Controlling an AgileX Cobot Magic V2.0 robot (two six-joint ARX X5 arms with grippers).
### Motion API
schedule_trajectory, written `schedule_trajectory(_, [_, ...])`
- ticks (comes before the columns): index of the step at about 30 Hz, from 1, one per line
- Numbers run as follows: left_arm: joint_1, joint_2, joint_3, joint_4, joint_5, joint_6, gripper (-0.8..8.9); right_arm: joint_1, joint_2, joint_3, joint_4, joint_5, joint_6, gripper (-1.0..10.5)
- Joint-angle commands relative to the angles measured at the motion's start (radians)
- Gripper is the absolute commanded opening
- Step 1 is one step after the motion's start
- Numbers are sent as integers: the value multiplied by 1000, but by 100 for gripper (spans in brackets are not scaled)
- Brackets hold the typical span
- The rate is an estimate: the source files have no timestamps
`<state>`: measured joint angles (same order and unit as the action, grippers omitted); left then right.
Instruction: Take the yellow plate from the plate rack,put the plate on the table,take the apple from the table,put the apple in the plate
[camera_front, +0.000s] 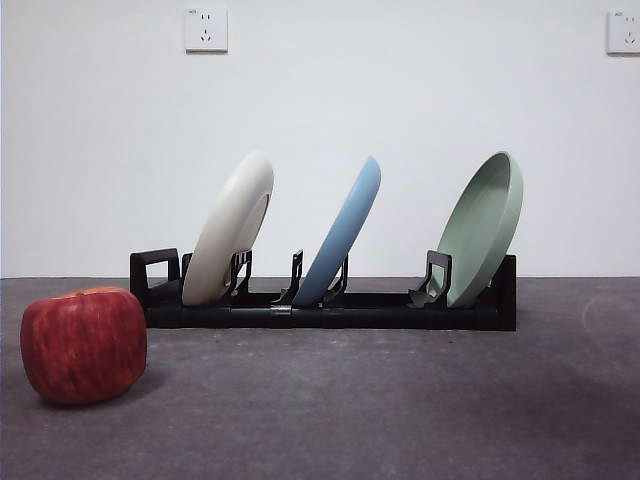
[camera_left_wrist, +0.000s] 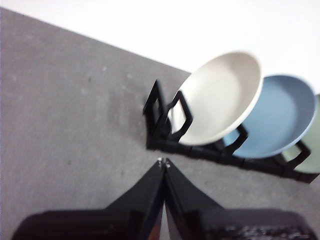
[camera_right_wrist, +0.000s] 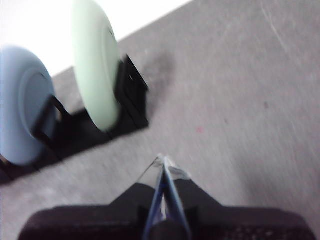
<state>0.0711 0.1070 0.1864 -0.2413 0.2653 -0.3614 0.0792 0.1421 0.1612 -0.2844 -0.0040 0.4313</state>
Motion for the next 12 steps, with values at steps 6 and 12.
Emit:
schedule_trajectory(6, [3,427,357,0,68,67,-7,1,323,338,6,-25,-134,-16])
schedule_trajectory(12, [2,716,583,-17,206,79,-7,0,548,534,-40,-159,-198,-16])
